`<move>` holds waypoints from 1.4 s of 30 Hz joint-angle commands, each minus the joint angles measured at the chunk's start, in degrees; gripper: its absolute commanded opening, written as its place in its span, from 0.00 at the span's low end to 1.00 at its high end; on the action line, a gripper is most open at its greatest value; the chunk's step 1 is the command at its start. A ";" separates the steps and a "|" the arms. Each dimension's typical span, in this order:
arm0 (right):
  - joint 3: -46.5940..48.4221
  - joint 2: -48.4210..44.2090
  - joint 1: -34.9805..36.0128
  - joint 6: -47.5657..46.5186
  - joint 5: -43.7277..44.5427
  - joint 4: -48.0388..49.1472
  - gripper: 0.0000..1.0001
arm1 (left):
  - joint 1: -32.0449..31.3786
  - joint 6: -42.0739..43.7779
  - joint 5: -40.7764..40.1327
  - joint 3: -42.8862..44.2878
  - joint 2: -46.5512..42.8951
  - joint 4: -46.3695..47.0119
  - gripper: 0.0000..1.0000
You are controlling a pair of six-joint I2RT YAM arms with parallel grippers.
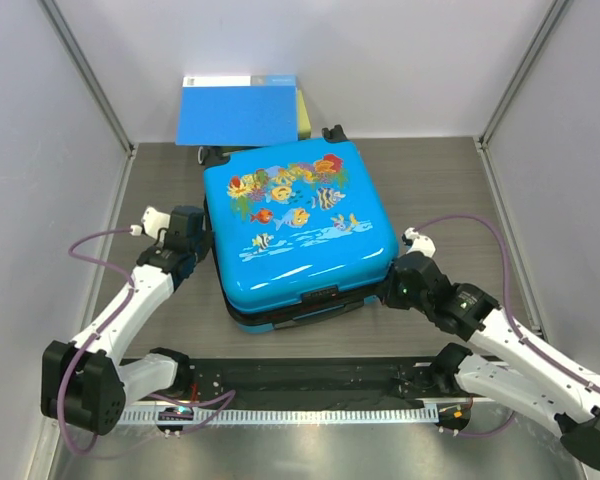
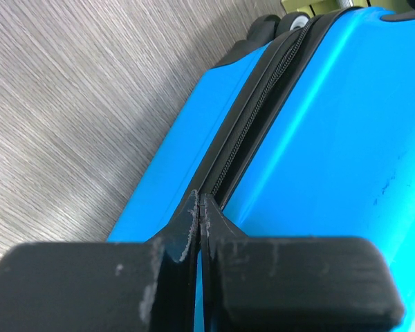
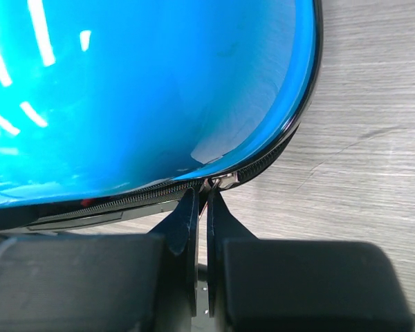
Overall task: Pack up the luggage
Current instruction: Zip the luggage at the center of the board.
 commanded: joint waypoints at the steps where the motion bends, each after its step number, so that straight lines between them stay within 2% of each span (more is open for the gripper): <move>1: 2.65 0.20 8.77 4.64 -14.10 28.54 0.01 | -8.80 -0.90 14.00 0.07 3.12 6.32 0.00; 5: 2.30 1.25 15.97 3.14 -7.77 31.88 0.01 | -9.33 -0.99 14.27 1.21 4.09 6.33 0.00; 12: 4.58 5.03 21.97 0.24 -2.74 33.03 0.01 | -9.33 -1.16 14.27 2.18 3.74 5.27 0.00; 21: 8.53 9.69 23.46 -1.52 -3.62 35.93 0.01 | -9.94 -1.69 13.74 1.38 3.30 5.18 0.00; 42: 14.42 16.19 24.87 -3.10 -7.83 38.30 0.01 | -14.60 -3.01 12.16 4.81 9.01 7.64 0.00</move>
